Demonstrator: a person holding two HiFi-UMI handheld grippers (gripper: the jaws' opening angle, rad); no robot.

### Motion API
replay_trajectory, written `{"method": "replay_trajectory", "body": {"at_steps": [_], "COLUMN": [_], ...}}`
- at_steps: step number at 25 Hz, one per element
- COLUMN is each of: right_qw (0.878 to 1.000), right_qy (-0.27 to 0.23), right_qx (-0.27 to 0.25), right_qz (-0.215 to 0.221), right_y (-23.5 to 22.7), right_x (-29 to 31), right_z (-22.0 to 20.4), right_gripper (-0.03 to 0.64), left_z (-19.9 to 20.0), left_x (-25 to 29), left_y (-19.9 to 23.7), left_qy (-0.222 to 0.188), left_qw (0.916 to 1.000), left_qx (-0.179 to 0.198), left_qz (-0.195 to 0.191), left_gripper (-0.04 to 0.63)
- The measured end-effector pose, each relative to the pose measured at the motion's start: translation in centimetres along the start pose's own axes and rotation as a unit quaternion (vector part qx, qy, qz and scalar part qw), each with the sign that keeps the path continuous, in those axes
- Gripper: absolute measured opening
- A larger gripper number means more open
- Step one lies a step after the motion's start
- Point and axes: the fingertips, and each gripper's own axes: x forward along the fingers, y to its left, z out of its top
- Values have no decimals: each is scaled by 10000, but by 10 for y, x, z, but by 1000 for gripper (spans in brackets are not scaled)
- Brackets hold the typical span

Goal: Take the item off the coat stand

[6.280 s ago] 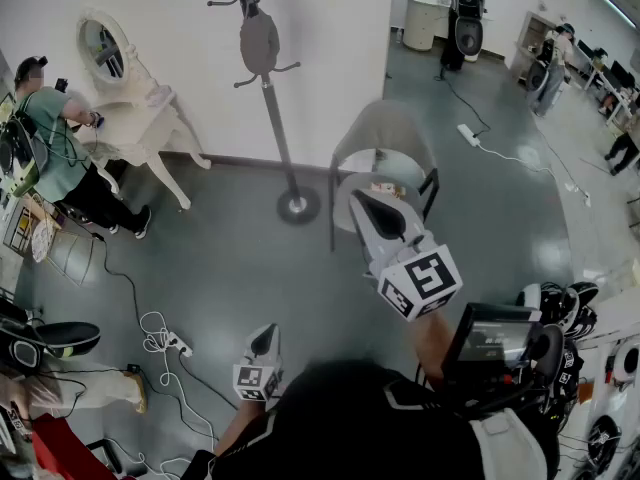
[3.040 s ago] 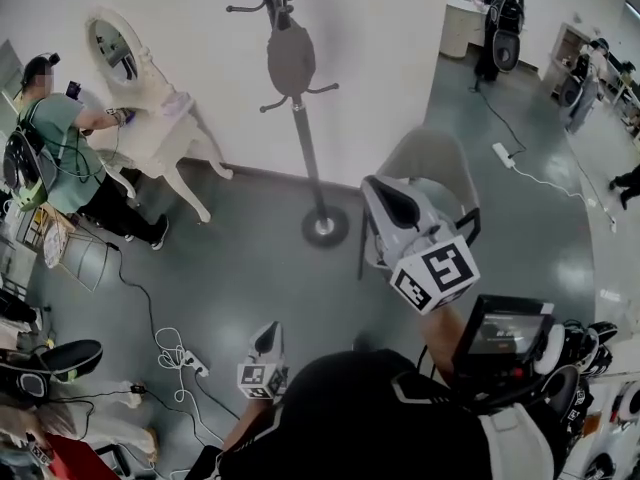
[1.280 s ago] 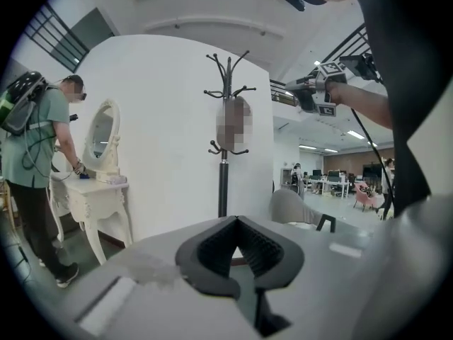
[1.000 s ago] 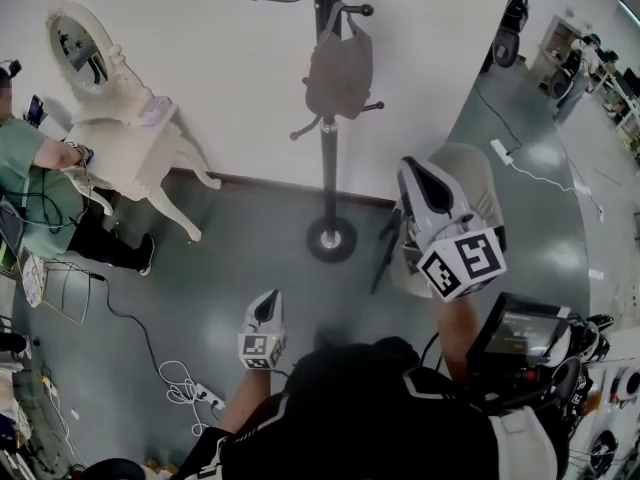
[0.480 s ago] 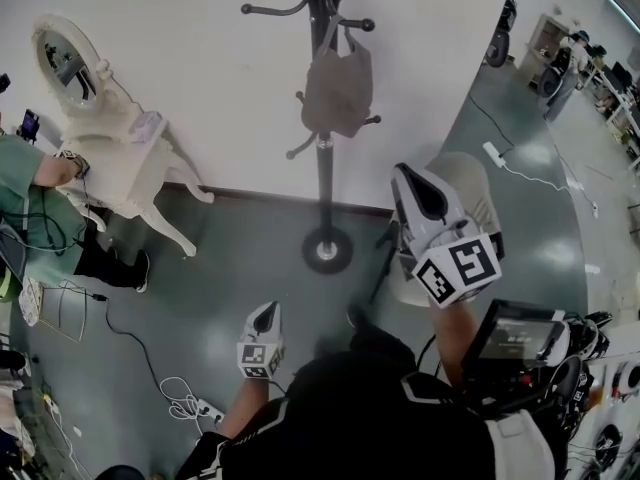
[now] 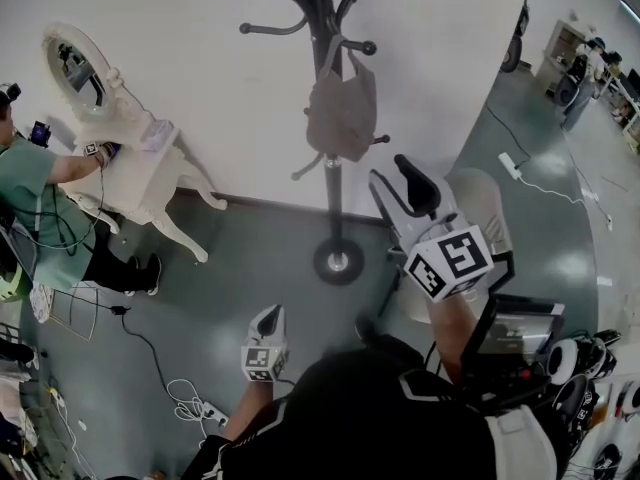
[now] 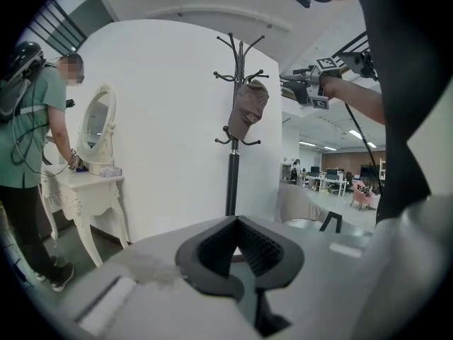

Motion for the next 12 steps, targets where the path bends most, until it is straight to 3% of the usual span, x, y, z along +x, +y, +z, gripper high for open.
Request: {"method": "replay_trajectory", "body": {"at_steps": [6, 12], "right_qw": [9999, 9995], "right_qy": [132, 198], "right_qx": [80, 181], "right_qz": [70, 134], "right_y": [-20, -33], "right_x": [32, 53], "right_z": [-15, -28], "right_gripper": [273, 282], "left_z": [4, 6], "left_x": [7, 6], "left_y": [5, 2], "left_qy": [27, 36], "left_qw": [9997, 9987], "left_qx": [-26, -89], "left_qz": [232, 494], "left_gripper": [46, 46]}}
